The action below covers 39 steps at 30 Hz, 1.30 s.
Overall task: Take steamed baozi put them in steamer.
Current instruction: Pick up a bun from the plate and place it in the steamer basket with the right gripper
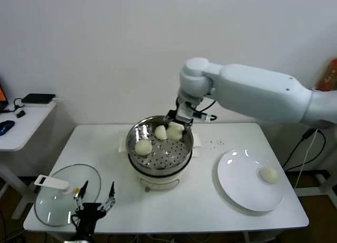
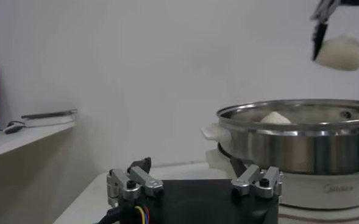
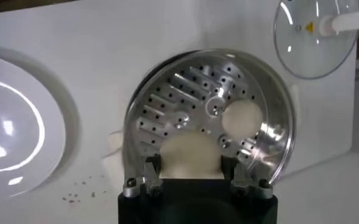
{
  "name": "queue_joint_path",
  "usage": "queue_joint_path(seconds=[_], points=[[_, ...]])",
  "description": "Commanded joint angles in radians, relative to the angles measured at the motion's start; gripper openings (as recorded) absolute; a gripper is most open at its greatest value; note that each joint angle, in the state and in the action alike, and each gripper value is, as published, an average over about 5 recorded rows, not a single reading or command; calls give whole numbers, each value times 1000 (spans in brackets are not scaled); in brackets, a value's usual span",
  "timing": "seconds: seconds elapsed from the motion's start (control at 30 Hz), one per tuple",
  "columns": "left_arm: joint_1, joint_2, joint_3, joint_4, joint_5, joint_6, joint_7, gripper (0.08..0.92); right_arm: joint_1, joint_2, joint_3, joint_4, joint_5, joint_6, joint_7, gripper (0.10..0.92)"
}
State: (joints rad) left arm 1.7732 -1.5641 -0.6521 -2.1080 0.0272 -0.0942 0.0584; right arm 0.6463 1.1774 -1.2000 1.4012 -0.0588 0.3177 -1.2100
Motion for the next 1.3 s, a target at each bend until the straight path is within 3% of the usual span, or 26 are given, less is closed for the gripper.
queue_joint_path(seconds=[0.03,0.53,1.3], points=[[-2,0,-1,-5,-3,4,0,823,-67,165,-30,-107,-36,34,6,630],[-26,-1,0,16,-4,10,-1,823,-142,171,-28,-101,-154,196,20,619],[-35,5,1,28,-1,10,3,823,-206,163,-14,-116,-212,253,54,632]])
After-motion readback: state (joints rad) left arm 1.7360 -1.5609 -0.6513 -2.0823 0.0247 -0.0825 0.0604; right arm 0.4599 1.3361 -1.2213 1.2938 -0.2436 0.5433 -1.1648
